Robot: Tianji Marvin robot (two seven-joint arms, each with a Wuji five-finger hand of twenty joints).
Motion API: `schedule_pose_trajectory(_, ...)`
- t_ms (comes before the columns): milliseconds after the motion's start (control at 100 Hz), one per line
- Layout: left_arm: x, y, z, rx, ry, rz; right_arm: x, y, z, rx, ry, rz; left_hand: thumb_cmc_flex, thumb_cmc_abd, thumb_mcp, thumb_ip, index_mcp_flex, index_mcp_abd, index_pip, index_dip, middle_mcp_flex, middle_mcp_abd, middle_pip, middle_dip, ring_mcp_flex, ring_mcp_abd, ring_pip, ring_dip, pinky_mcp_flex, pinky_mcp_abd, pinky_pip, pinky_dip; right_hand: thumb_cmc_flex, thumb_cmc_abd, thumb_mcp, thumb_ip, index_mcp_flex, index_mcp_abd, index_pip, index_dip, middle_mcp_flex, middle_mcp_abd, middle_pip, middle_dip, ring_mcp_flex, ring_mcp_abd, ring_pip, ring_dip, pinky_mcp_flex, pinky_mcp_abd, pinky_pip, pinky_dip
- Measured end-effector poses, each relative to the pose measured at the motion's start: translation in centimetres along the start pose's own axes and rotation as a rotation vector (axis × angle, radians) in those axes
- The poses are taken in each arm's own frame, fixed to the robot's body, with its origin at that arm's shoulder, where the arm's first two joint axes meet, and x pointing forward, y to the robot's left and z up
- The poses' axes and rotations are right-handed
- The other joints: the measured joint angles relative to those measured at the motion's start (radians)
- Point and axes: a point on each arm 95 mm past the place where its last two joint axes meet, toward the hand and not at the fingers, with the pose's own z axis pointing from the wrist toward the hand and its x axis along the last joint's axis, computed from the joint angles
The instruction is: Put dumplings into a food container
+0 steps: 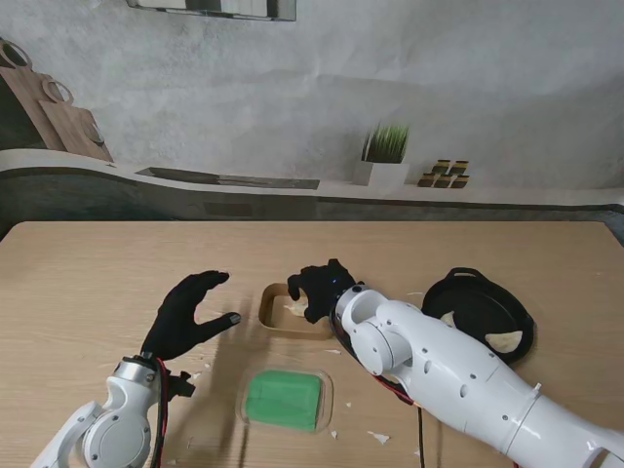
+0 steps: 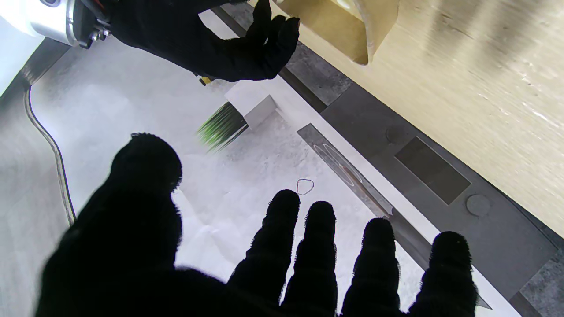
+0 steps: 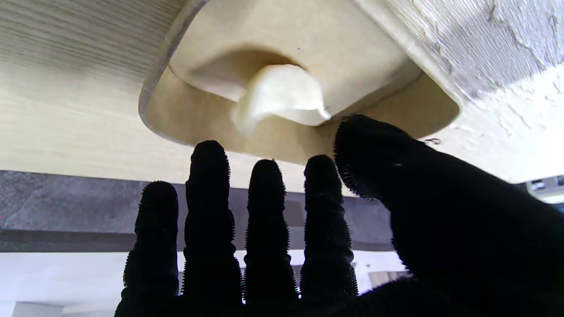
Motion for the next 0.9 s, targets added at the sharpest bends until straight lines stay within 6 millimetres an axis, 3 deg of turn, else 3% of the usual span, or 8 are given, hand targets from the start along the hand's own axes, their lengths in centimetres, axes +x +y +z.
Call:
schedule_pose_trajectory(160, 0.1, -0.1, 0.0, 0.005, 0.001, -0.002, -0.4, 2.5, -2.3, -0.049, 0.053, -0.027, 0.0, 0.0, 0.0, 0.0, 0.0, 0.0, 0.0, 0.0, 0.0, 0.0, 0.0, 0.0, 0.0, 0.0, 0.0, 0.0, 0.0, 0.0, 0.0, 0.0, -0.03, 0.001, -0.045, 0.0, -0.099, 0.01, -0.026, -0.002, -0.093, -0.004, -0.024, -0.008, -0.084, -0.025, -0.061, -0.003, -0.033, -0.02, -0.056, 0.005)
schedule_pose_trajectory(280, 0.1, -0.1, 0.1, 0.002, 0.001, -0.002, -1.3, 4.8, -5.8, -0.067, 0.076, -0.037, 0.0, 0.0, 0.0, 0.0, 0.0, 0.0, 0.0, 0.0, 0.0, 0.0, 0.0, 0.0, 0.0, 0.0, 0.0, 0.0, 0.0, 0.0, 0.0, 0.0, -0.05, 0.012, -0.082, 0.0, -0.152, 0.033, -0.054, -0.046, -0.155, -0.007, -0.078, -0.034, -0.128, -0.035, -0.154, -0.052, -0.057, -0.024, -0.139, 0.006)
schedule_pose_trajectory(400, 0.1, -0.1, 0.1, 0.001, 0.0, -0.002, -3.5, 5.9, -9.5, -0.076, 0.069, -0.109, 0.0, 0.0, 0.0, 0.0, 0.0, 0.0, 0.0, 0.0, 0.0, 0.0, 0.0, 0.0, 0.0, 0.0, 0.0, 0.0, 0.0, 0.0, 0.0, 0.0, -0.06, 0.012, -0.109, 0.0, -0.175, 0.045, -0.065, -0.069, -0.176, -0.008, -0.097, -0.049, -0.161, -0.045, -0.226, -0.078, -0.066, -0.025, -0.183, 0.007)
schedule_pose_trajectory(650, 0.0, -0.1, 0.1, -0.001, 0.007, 0.003, -9.8, 4.7, -16.1, -0.062, -0.015, -0.242, 0.0, 0.0, 0.0, 0.0, 0.0, 0.0, 0.0, 0.0, 0.0, 0.0, 0.0, 0.0, 0.0, 0.0, 0.0, 0.0, 0.0, 0.0, 0.0, 0.0, -0.071, 0.012, -0.13, 0.0, -0.172, 0.052, -0.065, -0.081, -0.174, -0.012, -0.108, -0.054, -0.156, -0.046, -0.237, -0.092, -0.066, -0.027, -0.2, 0.018)
schedule_pose_trajectory(900, 0.0, -0.1, 0.2, -0.004, 0.01, 0.006, -15.7, 3.0, -20.3, -0.032, -0.082, -0.318, 0.0, 0.0, 0.0, 0.0, 0.0, 0.0, 0.0, 0.0, 0.0, 0.0, 0.0, 0.0, 0.0, 0.0, 0.0, 0.0, 0.0, 0.0, 0.0, 0.0, -0.071, 0.011, -0.13, 0.0, -0.17, 0.017, -0.064, -0.081, -0.152, -0.032, -0.11, -0.054, -0.147, -0.073, -0.252, -0.092, -0.06, -0.028, -0.234, 0.02)
